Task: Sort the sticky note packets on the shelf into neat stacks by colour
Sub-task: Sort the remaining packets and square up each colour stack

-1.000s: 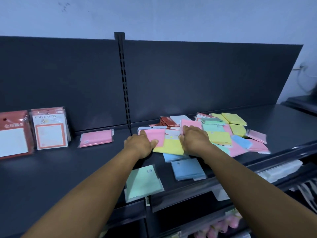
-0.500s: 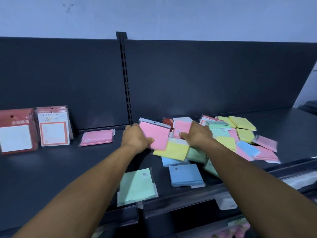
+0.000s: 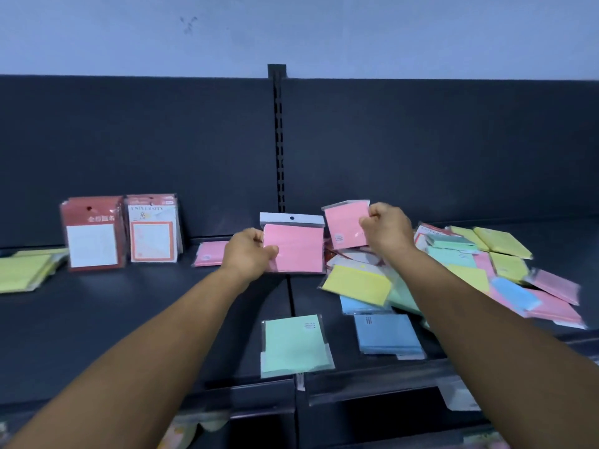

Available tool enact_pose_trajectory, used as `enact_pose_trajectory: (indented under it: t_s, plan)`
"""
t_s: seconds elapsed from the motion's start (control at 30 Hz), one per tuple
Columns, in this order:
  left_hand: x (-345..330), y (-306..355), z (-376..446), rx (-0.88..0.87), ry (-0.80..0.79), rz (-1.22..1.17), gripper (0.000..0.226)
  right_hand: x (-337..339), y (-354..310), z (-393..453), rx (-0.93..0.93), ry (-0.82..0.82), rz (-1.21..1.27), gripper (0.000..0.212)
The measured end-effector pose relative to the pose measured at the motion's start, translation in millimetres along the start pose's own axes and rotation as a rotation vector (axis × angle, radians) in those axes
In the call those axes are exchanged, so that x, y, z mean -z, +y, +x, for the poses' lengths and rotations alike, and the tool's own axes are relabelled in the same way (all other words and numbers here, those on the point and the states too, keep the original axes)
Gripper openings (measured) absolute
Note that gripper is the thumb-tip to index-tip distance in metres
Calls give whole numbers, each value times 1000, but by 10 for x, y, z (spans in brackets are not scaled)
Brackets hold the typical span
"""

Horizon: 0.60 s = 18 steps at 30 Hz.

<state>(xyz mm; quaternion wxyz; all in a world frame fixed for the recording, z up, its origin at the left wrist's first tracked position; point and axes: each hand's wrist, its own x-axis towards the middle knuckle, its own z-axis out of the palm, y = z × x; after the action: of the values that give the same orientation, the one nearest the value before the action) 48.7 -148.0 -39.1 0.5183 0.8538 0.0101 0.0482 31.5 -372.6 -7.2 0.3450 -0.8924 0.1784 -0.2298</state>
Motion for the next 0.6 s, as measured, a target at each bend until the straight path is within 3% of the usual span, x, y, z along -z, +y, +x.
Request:
enact_pose_trajectory:
  t_s: [0.17, 0.27, 0.47, 0.6]
  plan:
    - [484, -231, 124, 41, 110, 111, 8, -293, -334, -130, 66, -15, 80, 23]
    - [766, -400, 185, 76, 138, 242, 17, -538, -555, -261, 69, -113, 127, 9]
    - [983, -568, 326, 72, 94, 330, 19, -1088, -849, -492, 15, -256, 220, 19]
    - [999, -629, 402, 10, 74, 387, 21, -1292, -958, -584, -11, -304, 123, 33]
